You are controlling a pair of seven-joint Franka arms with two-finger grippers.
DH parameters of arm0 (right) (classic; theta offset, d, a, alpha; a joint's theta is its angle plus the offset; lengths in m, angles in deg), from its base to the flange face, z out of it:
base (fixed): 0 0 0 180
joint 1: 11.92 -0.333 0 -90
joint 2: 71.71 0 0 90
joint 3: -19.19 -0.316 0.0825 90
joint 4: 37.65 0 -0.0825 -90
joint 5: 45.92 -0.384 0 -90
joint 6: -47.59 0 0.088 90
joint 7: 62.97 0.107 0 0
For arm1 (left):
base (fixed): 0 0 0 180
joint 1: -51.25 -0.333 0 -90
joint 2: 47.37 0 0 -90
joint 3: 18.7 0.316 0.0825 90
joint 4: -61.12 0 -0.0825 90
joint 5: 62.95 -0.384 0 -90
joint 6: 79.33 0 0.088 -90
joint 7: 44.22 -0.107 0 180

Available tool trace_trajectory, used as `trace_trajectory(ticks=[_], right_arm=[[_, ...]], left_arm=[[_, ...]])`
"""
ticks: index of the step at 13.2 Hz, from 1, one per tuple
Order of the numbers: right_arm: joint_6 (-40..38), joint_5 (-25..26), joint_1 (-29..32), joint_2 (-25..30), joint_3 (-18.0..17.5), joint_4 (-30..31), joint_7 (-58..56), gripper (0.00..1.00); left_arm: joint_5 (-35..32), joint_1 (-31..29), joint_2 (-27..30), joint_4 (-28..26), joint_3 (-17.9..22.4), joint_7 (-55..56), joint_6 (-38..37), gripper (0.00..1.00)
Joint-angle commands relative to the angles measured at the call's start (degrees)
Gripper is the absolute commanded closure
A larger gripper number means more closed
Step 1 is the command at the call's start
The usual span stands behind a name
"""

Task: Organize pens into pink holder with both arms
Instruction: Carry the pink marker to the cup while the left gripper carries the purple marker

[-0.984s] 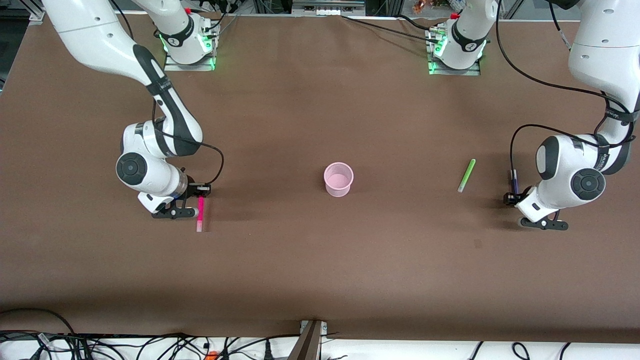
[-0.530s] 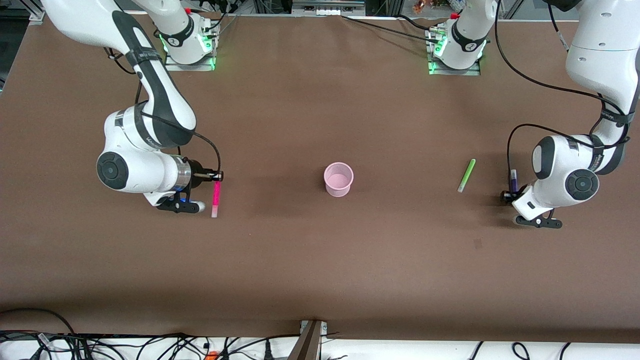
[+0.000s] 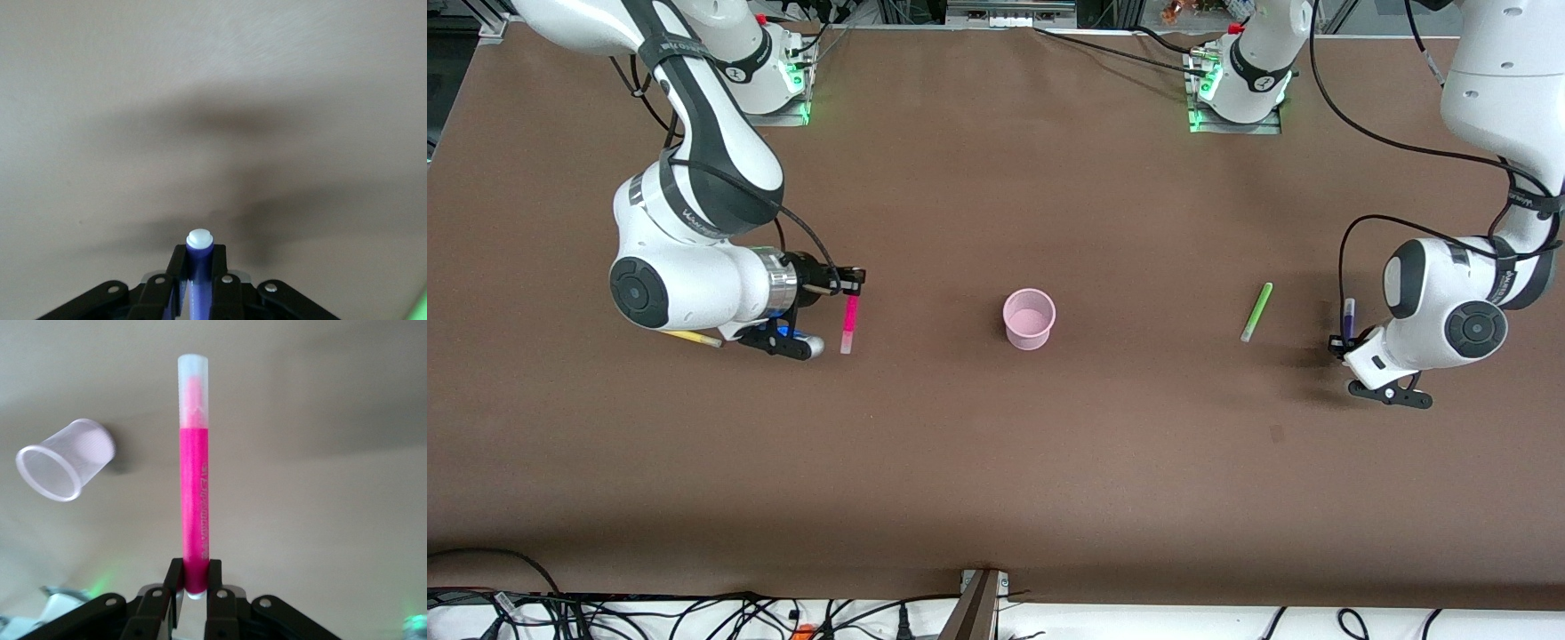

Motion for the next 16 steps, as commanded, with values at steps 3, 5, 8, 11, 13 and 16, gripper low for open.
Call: trace_trajectory(ticks=[3,5,8,11,13,16], right_arm=[[-0.43,-8.21,-0.12,-0.4,-2.98,-1.11,7.99,0.98],[2.2,-12.95,-0.21,-0.57,-4.47,-1.11,12.2,0.98],[8.17,-18.58,-3.18,-1.36,-5.18,-1.02,19.5,0.98],[15.46,-20.1,-6.97,-3.82,-5.18,-1.02,23.29,0.98],[20.03,-22.45,-9.25,-5.4,-5.09,-1.02,23.56,0.98],[26.89,-25.62,-11.89,-8.04,-5.09,-1.02,23.56,0.98]], left_arm=[[-0.01,-0.12,4.82,7.28,-4.58,-2.61,-14.36,1.0],[4.36,-0.39,5.35,11.59,-9.93,-6.03,-21.13,1.0],[15.16,-0.22,5.18,14.85,-12.07,-11.03,-21.95,1.0],[24.47,-0.39,4.65,16.44,-12.16,-19.98,-21.69,1.0],[31.77,-0.39,4.39,18.11,-12.07,-27.02,-21.69,1.0],[38.82,0.05,3.6,20.22,-12.15,-34.5,-21.6,1.0]])
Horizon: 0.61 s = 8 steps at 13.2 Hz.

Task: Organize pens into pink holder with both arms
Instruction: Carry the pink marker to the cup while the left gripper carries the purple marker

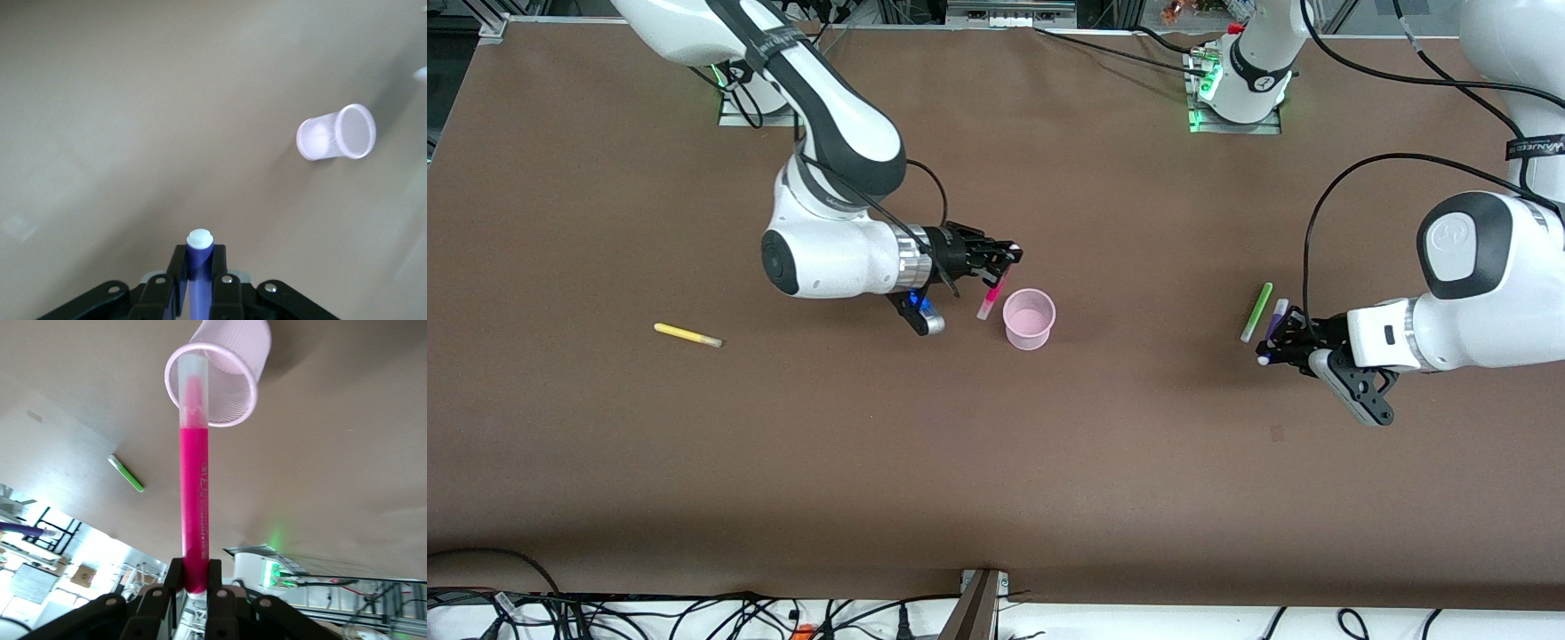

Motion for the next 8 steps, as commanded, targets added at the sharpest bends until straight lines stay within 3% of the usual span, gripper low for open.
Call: trace_trajectory(ticks=[1,8], right_arm=[[5.0,-3.81,-1.99,-2.46,-0.08,-0.98,0.9,0.98],[8.88,-17.51,-2.88,-4.84,-0.08,-0.28,1.16,0.97]], left_arm=[[5.33,0.29,-1.87,3.67,-0.18,-7.15,-1.17,1.0],[14.39,0.73,-4.59,3.76,-1.76,-26.05,-1.26,1.0]])
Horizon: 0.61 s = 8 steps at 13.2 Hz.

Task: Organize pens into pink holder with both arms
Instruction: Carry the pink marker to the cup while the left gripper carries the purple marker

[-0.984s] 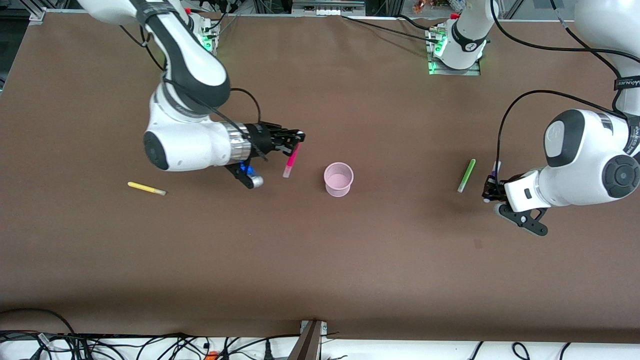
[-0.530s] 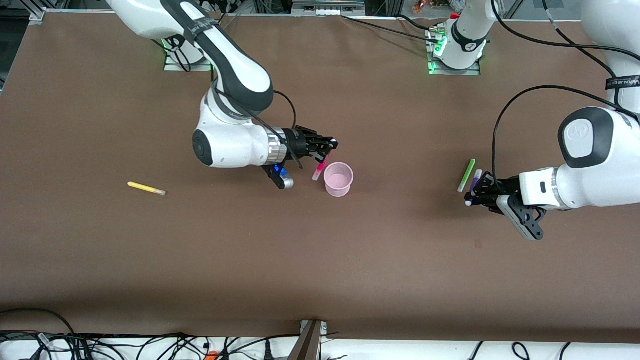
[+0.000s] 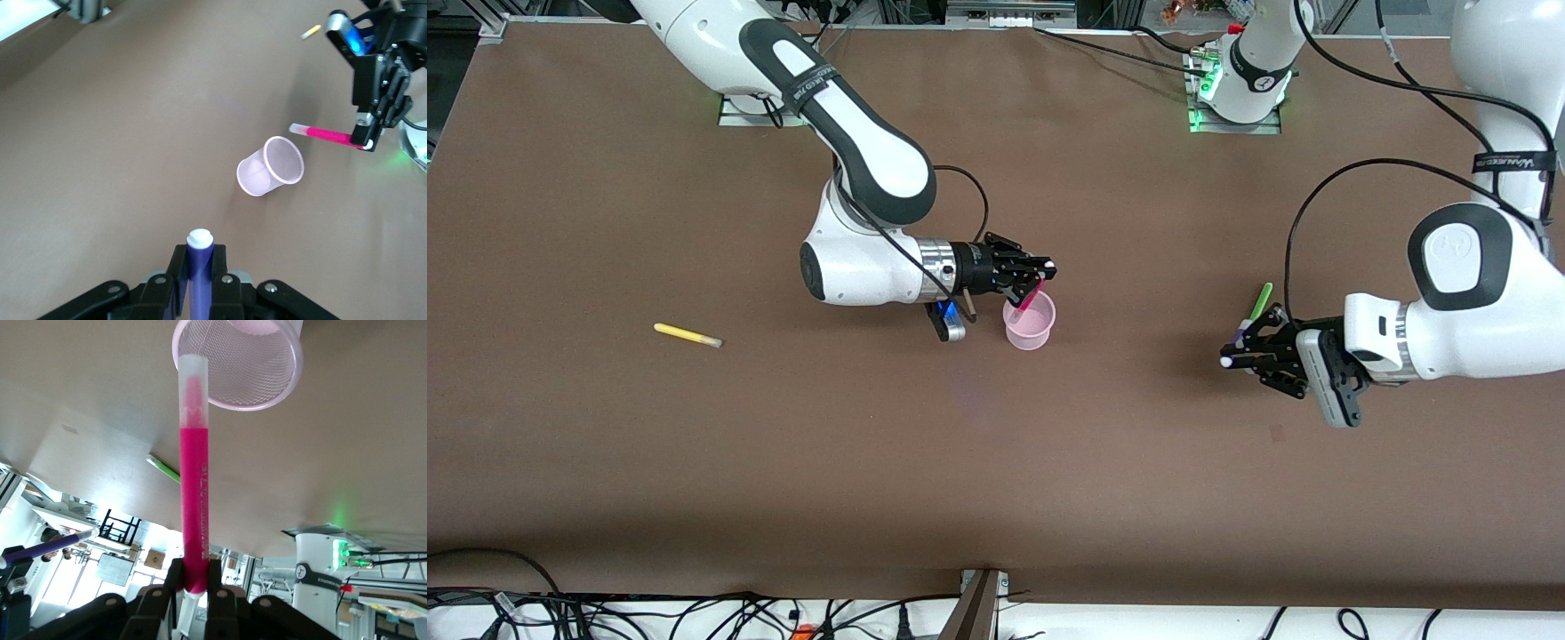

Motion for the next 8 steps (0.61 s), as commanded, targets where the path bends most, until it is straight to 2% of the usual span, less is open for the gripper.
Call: trace_trajectory(ticks=[1,4,8], right_arm=[[0.61,-4.31,-0.29,-0.36,-0.14,-0.1,0.98,0.97],[1.22,-6.17,-0.29,-1.59,-0.14,0.25,0.89,0.97],[1.4,-7.74,-0.81,-3.17,-0.14,0.43,0.02,0.97]], left_arm=[[2.93,-0.08,-1.54,1.97,-1.59,-5.58,-1.13,1.0],[4.43,0.44,-2.85,2.76,-4.14,-5.95,0.0,1.0],[4.17,3.43,-3.21,4.17,-4.59,-7.26,2.37,1.0]])
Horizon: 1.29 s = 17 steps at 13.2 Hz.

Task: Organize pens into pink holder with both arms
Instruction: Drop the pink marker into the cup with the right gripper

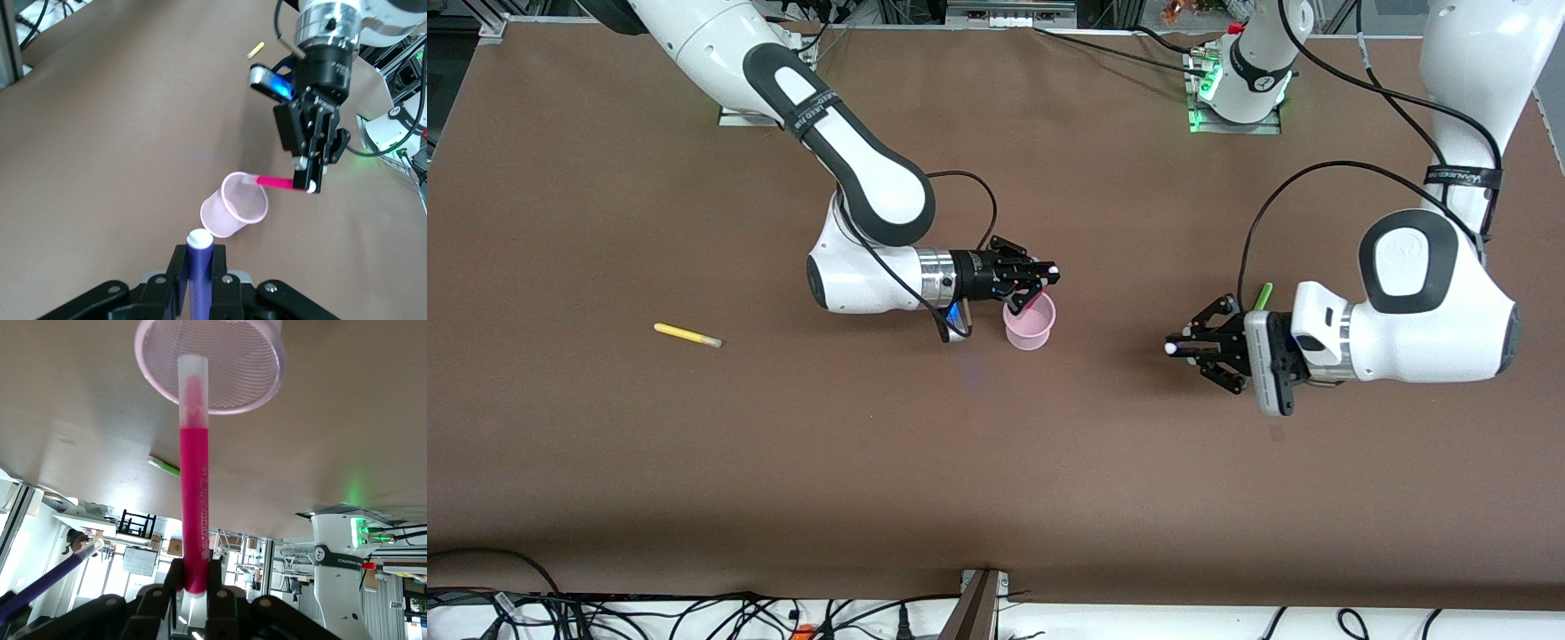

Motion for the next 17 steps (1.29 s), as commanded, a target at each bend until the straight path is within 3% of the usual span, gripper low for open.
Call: trace_trajectory(ticks=[1,5,6,7,8,10,11,12,15,17], right_arm=[[0.8,-2.49,-1.03,-0.58,-0.14,0.05,-0.58,0.97],[0.8,-2.32,-0.6,-1.99,-0.05,-0.03,-1.11,0.91],[0.63,-2.4,-0.25,-2.16,0.04,-0.03,-2.07,0.77],[0.36,-2.4,-0.07,-2.17,0.04,-0.03,-2.34,0.54],[0.36,-2.32,0.19,-2.17,0.12,-0.12,-2.34,0.43],[0.36,-2.05,0.72,-2.08,0.12,-0.56,-2.25,0.31],[0.1,-1.62,1.51,-1.82,0.12,-0.74,-1.9,0.3],[-0.77,0.21,2.3,-1.03,0.21,-1.0,-1.99,0.28],[-8.14,13.9,6.51,-0.06,0.21,-4.68,-2.6,0.15],[-11.75,21.73,9.32,1.17,0.21,-6.27,-5.31,0.15]], left_arm=[[1.06,1.52,-1.43,2.2,0.03,-2.56,1.4,1.0],[1.06,2.23,-1.43,2.29,-0.15,-3.18,3.23,1.0],[0.97,2.84,-1.34,2.29,-0.06,-3.18,3.85,1.0],[1.23,3.37,-1.43,2.29,-0.06,-3.18,4.47,1.0],[1.23,3.64,-1.43,2.29,-0.06,-3.18,5.6,1.0],[1.32,4.51,-1.6,2.29,-0.06,-3.09,5.97,1.0],[1.41,4.78,-1.61,2.29,-0.06,-3.09,6.14,1.0],[1.41,5.65,-1.61,2.29,-0.06,-3.09,6.84,1.0],[1.41,9.17,-2.04,1.68,0.03,-2.57,7.37,1.0],[1.67,10.93,-2.92,1.41,-0.06,-2.56,7.37,1.0]])
